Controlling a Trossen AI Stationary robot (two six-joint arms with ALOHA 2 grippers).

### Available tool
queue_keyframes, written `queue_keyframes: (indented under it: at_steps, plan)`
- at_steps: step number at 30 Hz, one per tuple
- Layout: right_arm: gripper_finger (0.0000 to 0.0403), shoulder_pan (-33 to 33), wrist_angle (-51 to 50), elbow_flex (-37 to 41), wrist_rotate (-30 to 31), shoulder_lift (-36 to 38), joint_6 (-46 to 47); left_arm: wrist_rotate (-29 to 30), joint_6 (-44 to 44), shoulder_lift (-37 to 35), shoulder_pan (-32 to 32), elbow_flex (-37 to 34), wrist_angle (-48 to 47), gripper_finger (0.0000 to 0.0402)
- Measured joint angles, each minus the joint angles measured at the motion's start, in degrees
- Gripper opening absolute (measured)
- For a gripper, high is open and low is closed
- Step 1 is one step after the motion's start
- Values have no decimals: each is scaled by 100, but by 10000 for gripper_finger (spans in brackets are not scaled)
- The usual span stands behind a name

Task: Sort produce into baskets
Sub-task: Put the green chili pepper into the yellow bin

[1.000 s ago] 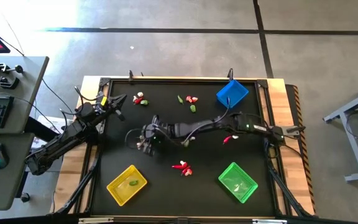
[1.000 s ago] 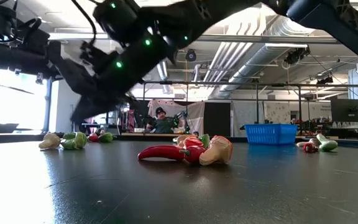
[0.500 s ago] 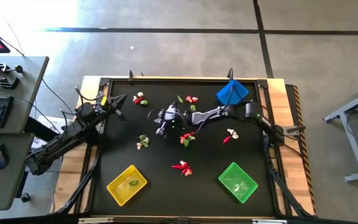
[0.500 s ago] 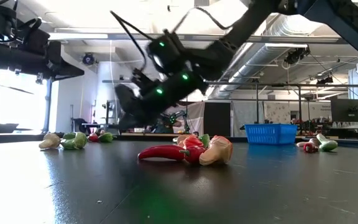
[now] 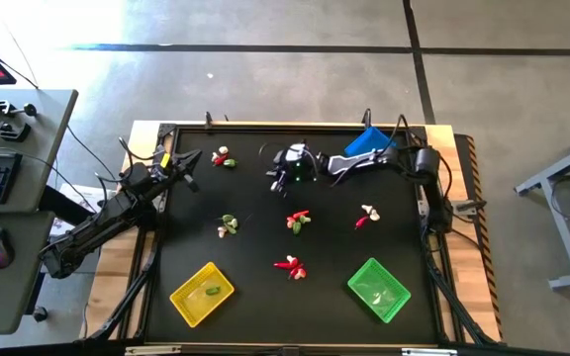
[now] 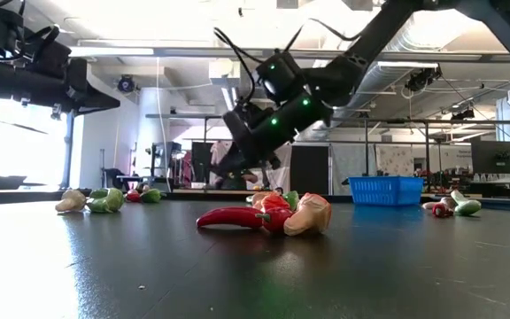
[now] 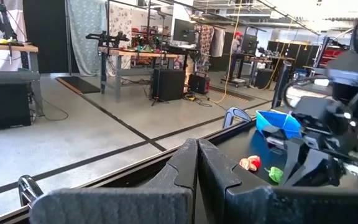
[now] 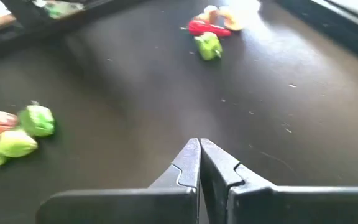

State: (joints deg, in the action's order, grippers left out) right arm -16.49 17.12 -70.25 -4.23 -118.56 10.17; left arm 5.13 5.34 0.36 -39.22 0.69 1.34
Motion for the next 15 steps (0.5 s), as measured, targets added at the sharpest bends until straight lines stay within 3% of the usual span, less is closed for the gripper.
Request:
queue_keyframes:
  at_steps: [4, 15]
  plan:
    - [0, -105, -236, -266, -336, -99, -137, -2, 0, 0, 0, 0, 0, 0]
    - [0, -110, -910, -593, -351, -73, -570, -2, 0, 0, 0, 0, 0, 0]
